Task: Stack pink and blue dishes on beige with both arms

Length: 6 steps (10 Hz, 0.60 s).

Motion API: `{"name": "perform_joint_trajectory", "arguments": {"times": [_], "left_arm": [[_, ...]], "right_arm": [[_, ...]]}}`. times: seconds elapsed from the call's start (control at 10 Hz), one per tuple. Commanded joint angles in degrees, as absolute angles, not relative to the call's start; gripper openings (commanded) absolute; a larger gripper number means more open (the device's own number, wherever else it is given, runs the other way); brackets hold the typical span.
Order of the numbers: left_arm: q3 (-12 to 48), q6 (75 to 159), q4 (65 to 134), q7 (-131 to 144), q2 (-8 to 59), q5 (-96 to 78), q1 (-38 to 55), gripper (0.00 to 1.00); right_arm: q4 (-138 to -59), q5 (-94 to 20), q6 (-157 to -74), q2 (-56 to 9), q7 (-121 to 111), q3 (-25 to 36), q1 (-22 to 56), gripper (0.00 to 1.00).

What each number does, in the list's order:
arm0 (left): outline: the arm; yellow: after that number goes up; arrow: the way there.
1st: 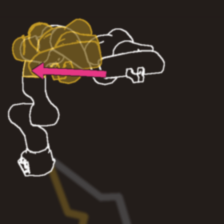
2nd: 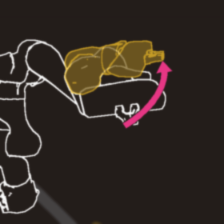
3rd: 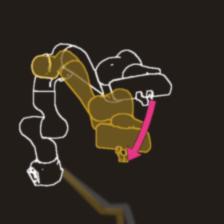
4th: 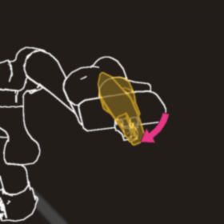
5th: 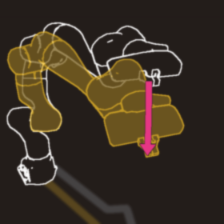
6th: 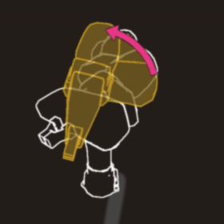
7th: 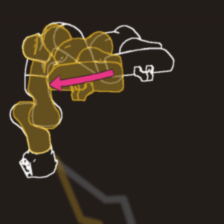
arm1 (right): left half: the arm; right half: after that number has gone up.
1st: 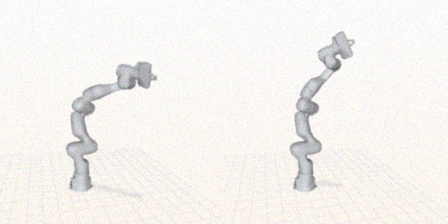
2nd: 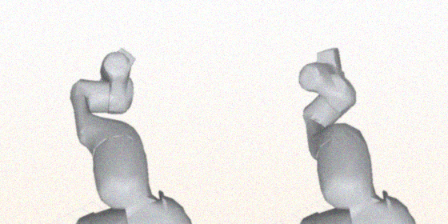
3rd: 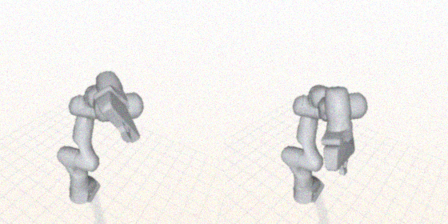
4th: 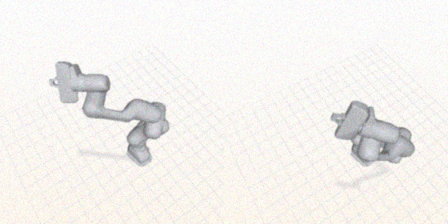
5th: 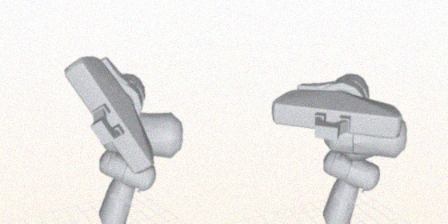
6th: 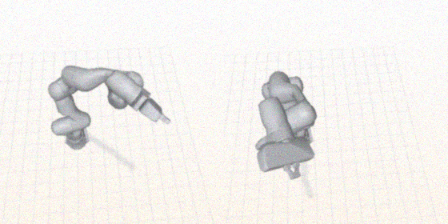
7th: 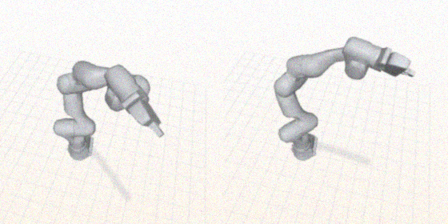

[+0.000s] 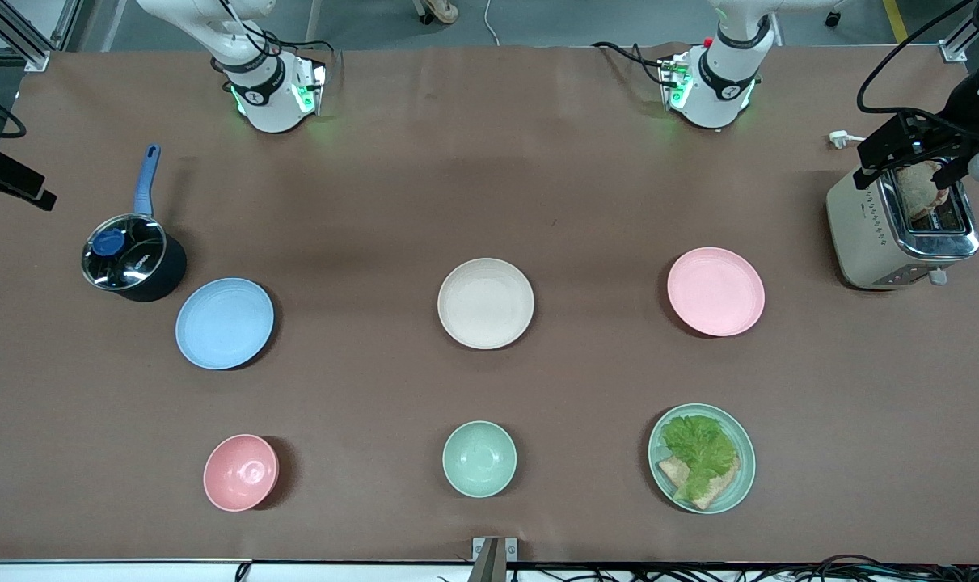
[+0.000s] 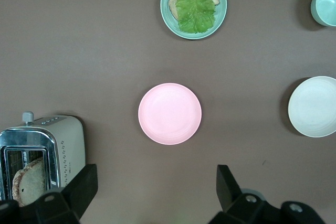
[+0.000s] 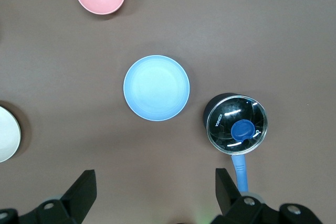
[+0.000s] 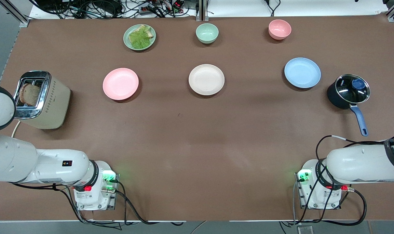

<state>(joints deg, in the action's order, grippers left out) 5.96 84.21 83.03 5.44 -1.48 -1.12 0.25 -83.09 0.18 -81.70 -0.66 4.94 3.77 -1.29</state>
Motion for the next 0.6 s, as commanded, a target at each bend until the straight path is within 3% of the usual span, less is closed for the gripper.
{"name": "perform_joint_trajectory", "arguments": {"times": [0.0,0.5], "left_arm": [[6.15,83.94,85.34,5.53,-1.85,-1.67,0.00,1.00],[5.37,84.72,85.43,4.41,-0.71,-2.28,-0.52,0.98]], "right_arm": [[-82.62,-0.53,-81.30,-0.97,4.39,3.95,-1.50,1.00],[-82.62,-0.53,-81.30,-0.97,4.39,3.96,-1.49,1.00]]}}
